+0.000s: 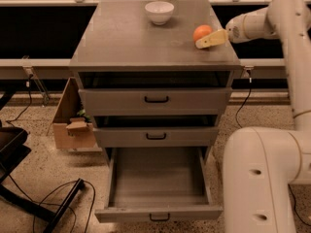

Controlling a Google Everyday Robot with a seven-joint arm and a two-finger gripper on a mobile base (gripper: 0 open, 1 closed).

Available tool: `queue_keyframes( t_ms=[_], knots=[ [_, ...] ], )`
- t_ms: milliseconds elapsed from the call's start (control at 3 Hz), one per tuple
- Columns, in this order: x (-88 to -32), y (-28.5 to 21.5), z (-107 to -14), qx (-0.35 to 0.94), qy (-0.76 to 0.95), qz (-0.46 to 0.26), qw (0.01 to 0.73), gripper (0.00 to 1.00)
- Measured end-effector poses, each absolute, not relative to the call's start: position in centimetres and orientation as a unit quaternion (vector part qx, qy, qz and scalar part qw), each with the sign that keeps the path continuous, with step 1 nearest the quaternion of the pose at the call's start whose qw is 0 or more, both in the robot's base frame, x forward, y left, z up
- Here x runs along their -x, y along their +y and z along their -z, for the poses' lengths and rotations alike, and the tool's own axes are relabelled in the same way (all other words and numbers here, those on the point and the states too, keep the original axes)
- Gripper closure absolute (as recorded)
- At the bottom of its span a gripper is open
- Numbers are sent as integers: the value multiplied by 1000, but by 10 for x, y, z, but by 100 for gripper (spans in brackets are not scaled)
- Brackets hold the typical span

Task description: Pick orange from bottom drawer and place on counter

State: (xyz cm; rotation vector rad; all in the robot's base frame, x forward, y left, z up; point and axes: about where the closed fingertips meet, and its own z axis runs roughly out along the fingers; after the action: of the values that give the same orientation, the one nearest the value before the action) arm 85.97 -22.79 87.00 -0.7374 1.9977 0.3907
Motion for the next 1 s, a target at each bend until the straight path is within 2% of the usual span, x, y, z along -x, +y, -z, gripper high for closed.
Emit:
queue_keyframes(
  t_ms=[333,1000],
  knots=[
    [-797,-291,-910,301,827,-151,451,0],
    [-712,-437,-982,175,874,-47,450,0]
  ],
)
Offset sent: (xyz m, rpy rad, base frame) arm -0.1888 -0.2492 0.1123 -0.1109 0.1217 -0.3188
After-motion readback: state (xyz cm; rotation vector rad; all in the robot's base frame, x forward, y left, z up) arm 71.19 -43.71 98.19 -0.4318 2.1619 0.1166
